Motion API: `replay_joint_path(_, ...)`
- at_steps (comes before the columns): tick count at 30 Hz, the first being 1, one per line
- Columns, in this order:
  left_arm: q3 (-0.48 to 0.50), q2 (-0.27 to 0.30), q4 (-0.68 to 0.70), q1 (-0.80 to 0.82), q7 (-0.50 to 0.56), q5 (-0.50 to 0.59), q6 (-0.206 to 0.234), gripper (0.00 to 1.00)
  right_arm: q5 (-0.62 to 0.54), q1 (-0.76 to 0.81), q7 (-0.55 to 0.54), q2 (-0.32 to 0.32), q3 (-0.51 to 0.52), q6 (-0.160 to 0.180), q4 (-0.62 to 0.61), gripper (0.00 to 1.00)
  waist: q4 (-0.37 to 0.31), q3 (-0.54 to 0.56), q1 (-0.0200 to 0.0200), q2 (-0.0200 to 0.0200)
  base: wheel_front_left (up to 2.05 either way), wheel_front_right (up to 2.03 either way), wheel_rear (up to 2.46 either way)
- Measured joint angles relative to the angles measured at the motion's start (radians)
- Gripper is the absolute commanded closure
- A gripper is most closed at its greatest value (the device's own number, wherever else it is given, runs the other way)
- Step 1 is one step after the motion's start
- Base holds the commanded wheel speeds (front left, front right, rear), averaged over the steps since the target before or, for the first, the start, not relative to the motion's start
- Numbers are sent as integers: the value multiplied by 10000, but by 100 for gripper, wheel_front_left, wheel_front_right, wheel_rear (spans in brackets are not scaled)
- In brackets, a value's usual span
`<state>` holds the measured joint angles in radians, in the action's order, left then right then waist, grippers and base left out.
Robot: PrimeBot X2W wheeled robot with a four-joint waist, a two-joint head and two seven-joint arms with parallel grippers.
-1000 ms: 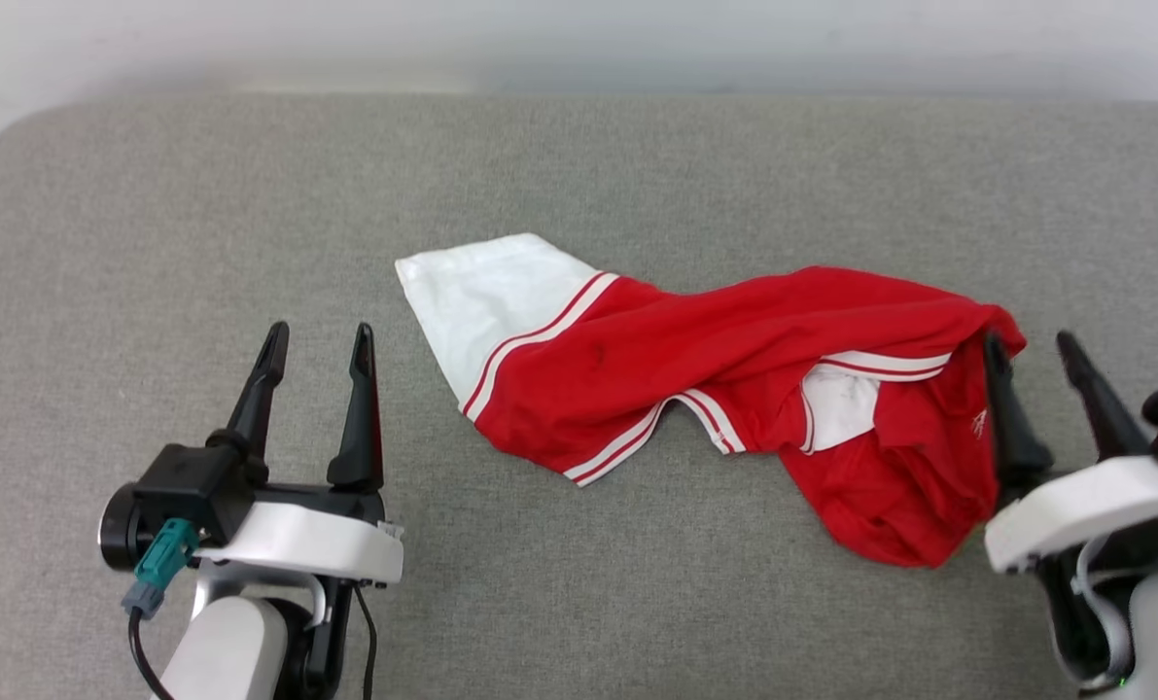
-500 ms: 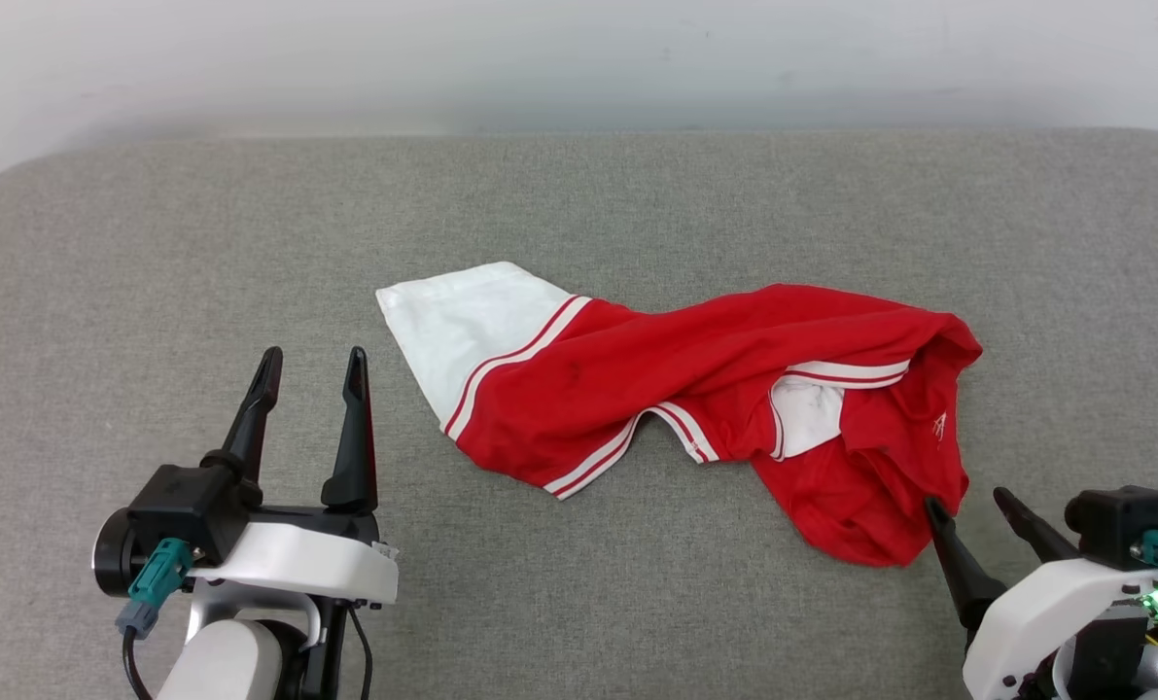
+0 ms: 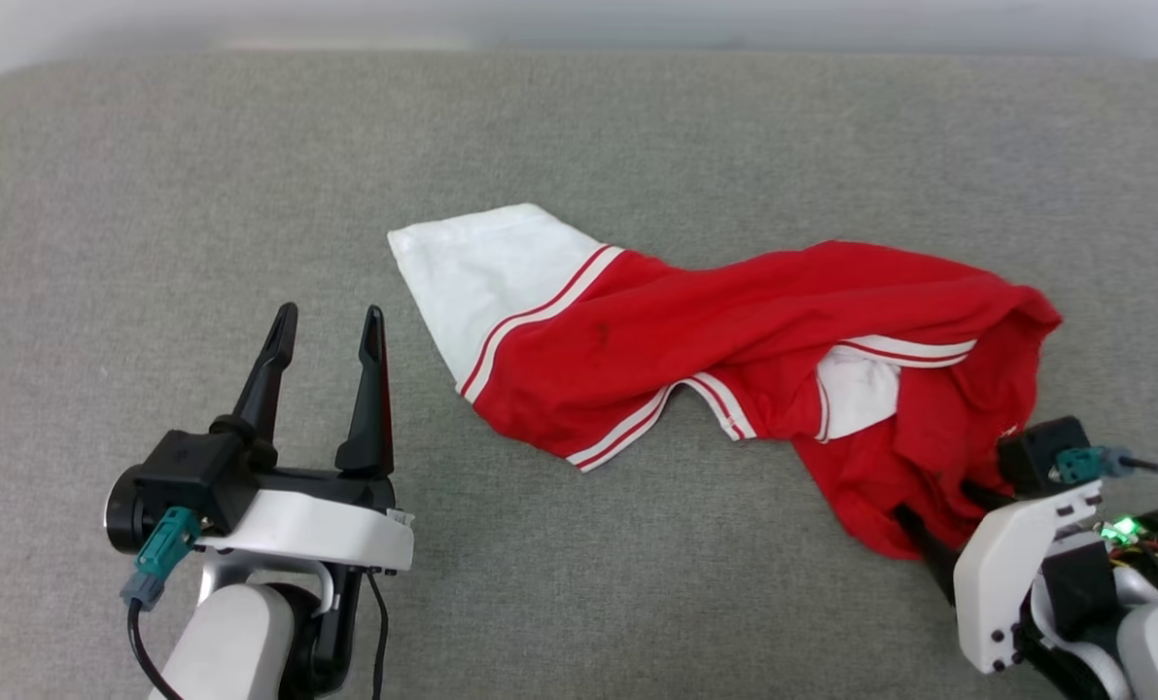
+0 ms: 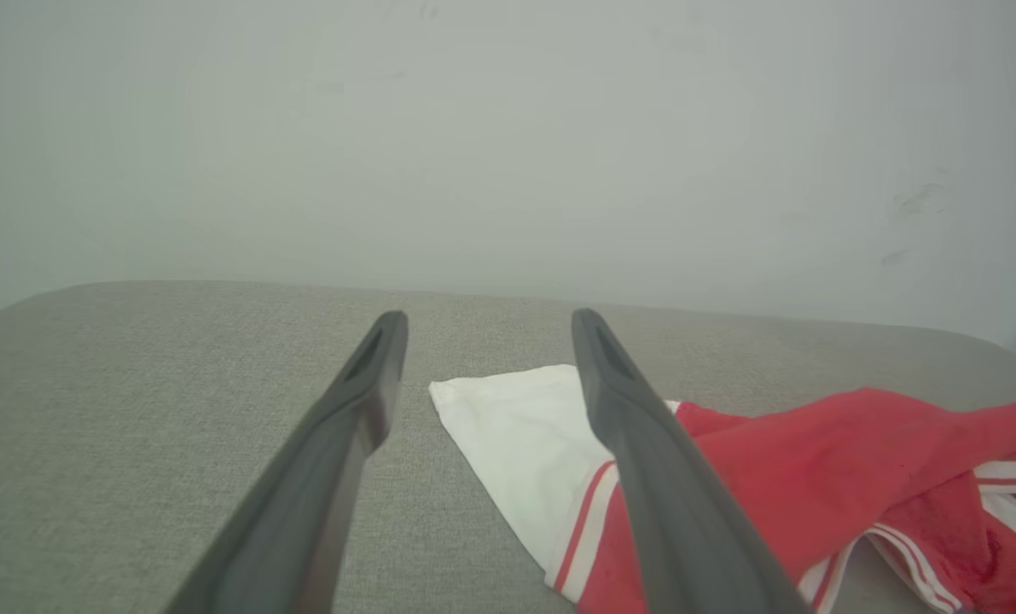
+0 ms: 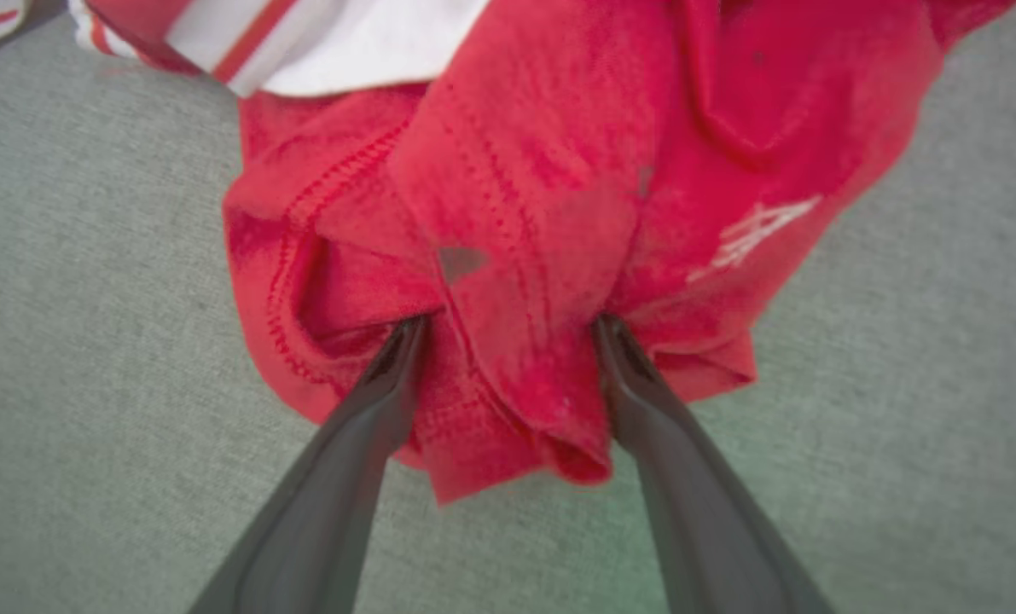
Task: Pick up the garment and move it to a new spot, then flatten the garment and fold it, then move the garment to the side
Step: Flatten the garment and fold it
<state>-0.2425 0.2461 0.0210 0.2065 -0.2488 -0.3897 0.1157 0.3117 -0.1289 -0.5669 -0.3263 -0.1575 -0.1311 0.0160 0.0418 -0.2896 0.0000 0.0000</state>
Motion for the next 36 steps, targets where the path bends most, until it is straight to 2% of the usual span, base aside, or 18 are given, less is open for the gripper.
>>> replay_joint_path(6, 31, -100, -109, 208, -71, 42, -61, 0, 621, -521, -867, -554, -546, 0, 800, 0, 311, -472, -1, 0, 0, 0, 0)
replay_joint_path(7, 44, -115, -128, 214, -84, 48, -69, 0, 759, -584, -1014, -577, -560, 2, 884, 16, 342, -521, -1, 0, 0, 0, 0)
replay_joint_path(8, 52, -128, -150, 220, -86, 69, -73, 0, 800, -650, -1126, -650, -608, 2, 932, 80, 363, -556, -2, 0, 0, 0, 0)
replay_joint_path(9, 61, -150, -161, 225, -96, 71, -73, 0, 871, -719, -1221, -709, -625, 2, 991, 100, 376, -579, -2, 0, 0, 0, 0)
replay_joint_path(16, 148, -261, -224, 364, -111, 109, -159, 0, 980, -1247, -922, -1037, -105, -102, 1413, 100, 322, -615, 0, 0, 0, 0, 0)
replay_joint_path(21, 146, -311, -211, 476, -113, 178, -209, 0, 663, -2389, -422, -1724, 840, -8, 2050, 100, 326, -783, 3, 0, 0, 0, 0)
replay_joint_path(28, 123, -441, -199, 692, -119, 274, -362, 0, 299, -3705, 247, -2151, 1515, -6, 2650, 100, 487, -1236, 3, 0, 0, 0, 0)
replay_joint_path(33, 180, -581, -169, 845, -127, 355, -458, 0, 196, -4498, 840, -2113, 1766, -6, 3289, 100, 667, -1624, 3, 0, 0, 0, 0)
replay_joint_path(36, 222, -665, -186, 888, -127, 435, -522, 0, 128, -4572, 1133, -1871, 1682, -4, 3835, 100, 765, -1773, 3, 0, 0, 0, 0)
